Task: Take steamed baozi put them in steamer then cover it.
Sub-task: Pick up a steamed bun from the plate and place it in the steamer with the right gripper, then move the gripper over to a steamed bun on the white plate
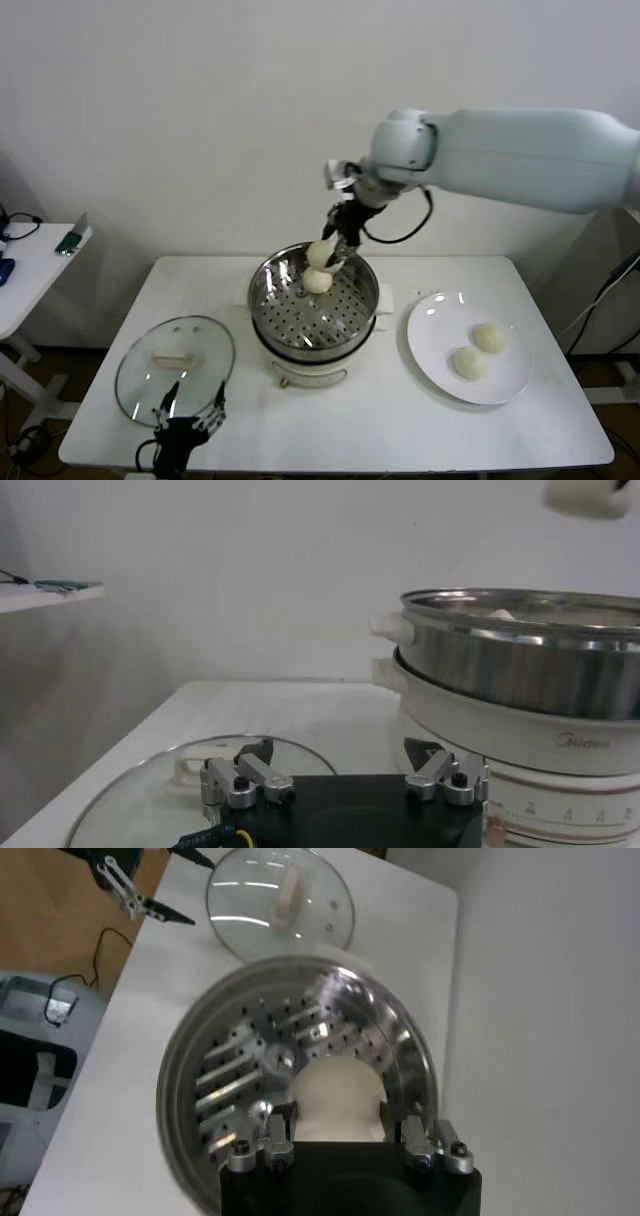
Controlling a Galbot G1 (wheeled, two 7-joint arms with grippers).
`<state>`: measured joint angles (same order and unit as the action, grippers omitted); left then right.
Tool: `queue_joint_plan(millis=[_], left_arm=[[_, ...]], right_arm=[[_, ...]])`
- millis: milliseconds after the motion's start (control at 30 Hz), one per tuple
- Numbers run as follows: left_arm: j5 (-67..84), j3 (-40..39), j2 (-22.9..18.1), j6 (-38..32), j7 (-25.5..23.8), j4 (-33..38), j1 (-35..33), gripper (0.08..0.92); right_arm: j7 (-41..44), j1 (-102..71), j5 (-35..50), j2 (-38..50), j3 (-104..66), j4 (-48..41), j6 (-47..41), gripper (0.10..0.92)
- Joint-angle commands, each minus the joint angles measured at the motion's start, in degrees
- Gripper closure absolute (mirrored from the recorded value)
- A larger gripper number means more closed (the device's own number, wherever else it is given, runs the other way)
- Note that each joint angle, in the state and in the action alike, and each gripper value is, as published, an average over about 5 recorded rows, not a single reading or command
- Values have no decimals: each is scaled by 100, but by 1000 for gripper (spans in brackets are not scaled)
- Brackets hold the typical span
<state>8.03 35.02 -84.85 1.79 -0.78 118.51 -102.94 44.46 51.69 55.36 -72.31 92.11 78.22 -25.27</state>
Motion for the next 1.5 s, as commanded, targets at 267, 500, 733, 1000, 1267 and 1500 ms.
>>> queue_joint_plan(millis=[267, 500, 733, 1000, 1267, 1500], left_arm=[[54, 21, -25, -21, 6, 22, -29, 177], [75, 24, -37, -21, 9, 36, -33, 177], [85, 19, -40, -18, 10, 42, -41, 177], [66, -8, -49, 26, -8, 95, -24, 177], [30, -36, -48, 97, -40, 77, 45, 177], [-16, -13, -38, 119, -71, 132, 9, 177]], right_arm=[[-549, -1560, -584, -1438, -88, -1307, -281, 447], [-600, -1732, -818, -1518, -35, -1502, -269, 446], [-521, -1611, -836, -1354, -63, -1367, -155, 384], [513, -191, -724, 223, 201, -461, 616, 212], [1614, 1183, -1477, 2918, 1570, 887, 1292, 202], [1357, 213, -2874, 4273, 1784, 1195, 1300, 203]])
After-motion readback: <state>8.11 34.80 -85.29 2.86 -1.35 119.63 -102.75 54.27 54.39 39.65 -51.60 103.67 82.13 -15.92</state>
